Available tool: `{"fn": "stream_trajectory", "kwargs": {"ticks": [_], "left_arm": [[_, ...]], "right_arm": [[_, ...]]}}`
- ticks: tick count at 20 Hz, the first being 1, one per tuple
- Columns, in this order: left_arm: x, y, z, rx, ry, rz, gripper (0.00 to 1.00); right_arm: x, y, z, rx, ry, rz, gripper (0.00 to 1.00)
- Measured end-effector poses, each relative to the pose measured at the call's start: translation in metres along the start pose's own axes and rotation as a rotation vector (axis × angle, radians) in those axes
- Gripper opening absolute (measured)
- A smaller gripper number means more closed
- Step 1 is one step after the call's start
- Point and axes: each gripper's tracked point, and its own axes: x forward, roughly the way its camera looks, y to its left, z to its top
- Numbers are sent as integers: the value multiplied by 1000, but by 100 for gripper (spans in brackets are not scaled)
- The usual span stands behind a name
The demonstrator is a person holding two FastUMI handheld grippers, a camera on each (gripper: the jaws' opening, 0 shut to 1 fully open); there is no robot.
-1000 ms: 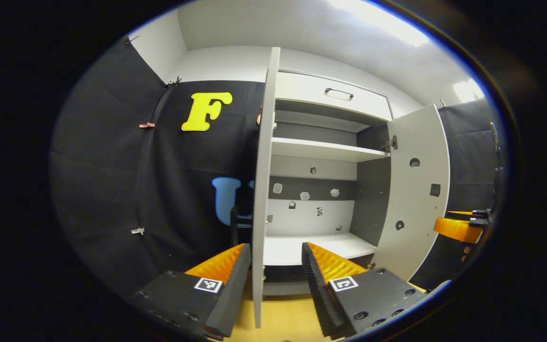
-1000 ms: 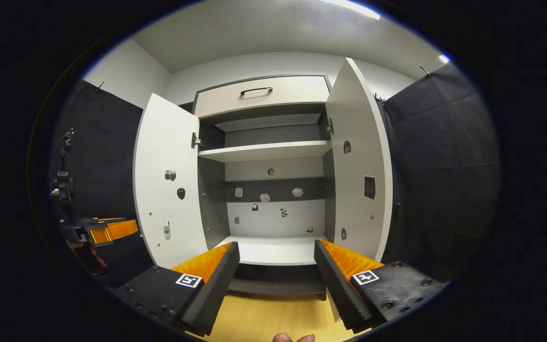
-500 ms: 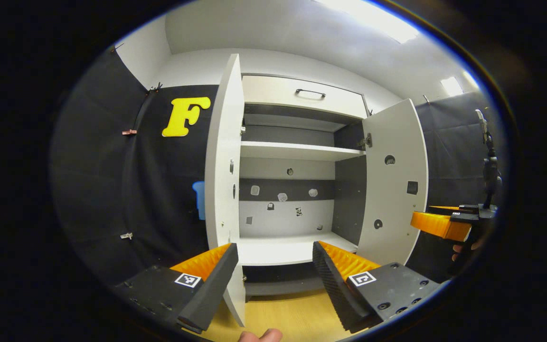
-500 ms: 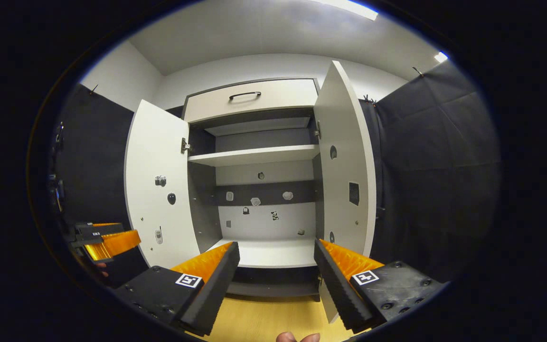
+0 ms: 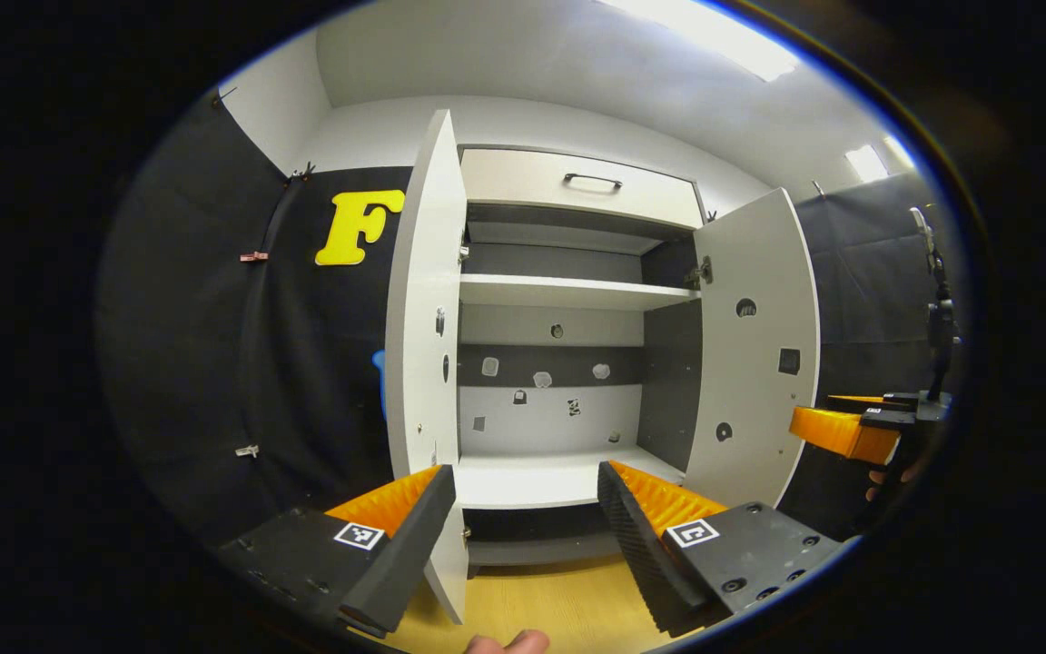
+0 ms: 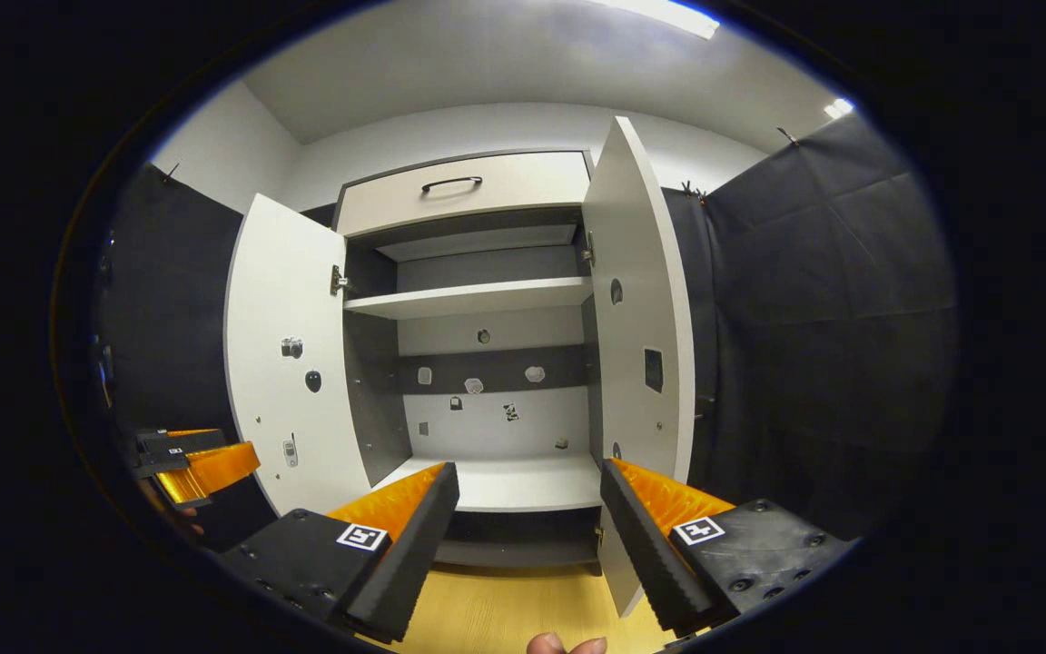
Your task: Open the right door of the double-door shoe cabinet with the right hand, and open the left door with the left hand.
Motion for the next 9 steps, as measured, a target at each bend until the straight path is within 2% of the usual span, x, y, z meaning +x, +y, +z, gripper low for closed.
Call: {"fn": "stream_trajectory", "kwargs": {"ticks": [9], "left_arm": [[-3, 5, -2, 13, 12, 20, 97]], "right_arm": [[-1, 8, -2, 1, 4, 19, 98]]}}
